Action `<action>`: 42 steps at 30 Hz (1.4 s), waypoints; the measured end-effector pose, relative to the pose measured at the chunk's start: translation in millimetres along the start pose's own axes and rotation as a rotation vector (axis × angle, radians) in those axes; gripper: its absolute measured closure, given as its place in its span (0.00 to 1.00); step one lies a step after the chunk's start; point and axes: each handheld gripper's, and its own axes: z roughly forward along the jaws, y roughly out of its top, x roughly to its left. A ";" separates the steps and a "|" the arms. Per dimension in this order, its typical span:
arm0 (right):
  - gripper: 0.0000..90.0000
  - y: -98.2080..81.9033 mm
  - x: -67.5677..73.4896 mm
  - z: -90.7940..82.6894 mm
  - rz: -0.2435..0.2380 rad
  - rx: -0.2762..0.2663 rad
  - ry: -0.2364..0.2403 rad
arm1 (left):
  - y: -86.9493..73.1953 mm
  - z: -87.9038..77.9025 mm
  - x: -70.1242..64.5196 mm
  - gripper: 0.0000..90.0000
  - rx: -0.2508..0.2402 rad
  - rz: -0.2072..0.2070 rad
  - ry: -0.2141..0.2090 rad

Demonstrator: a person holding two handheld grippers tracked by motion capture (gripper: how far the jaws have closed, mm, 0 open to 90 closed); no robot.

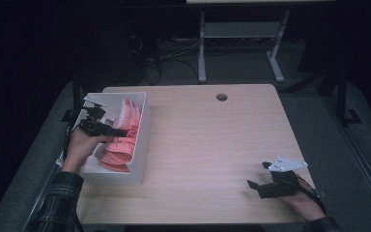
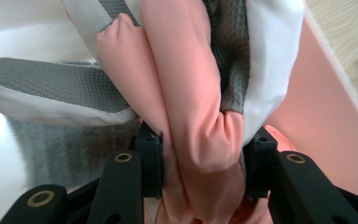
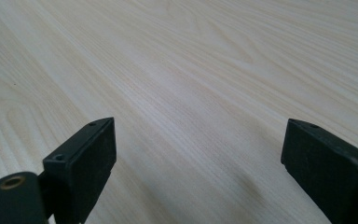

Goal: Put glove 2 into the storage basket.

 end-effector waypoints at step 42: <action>0.11 0.6 1.1 0.5 -0.008 -0.007 0.002 | 13.2 -32.3 -39.8 0.16 -0.160 0.146 0.072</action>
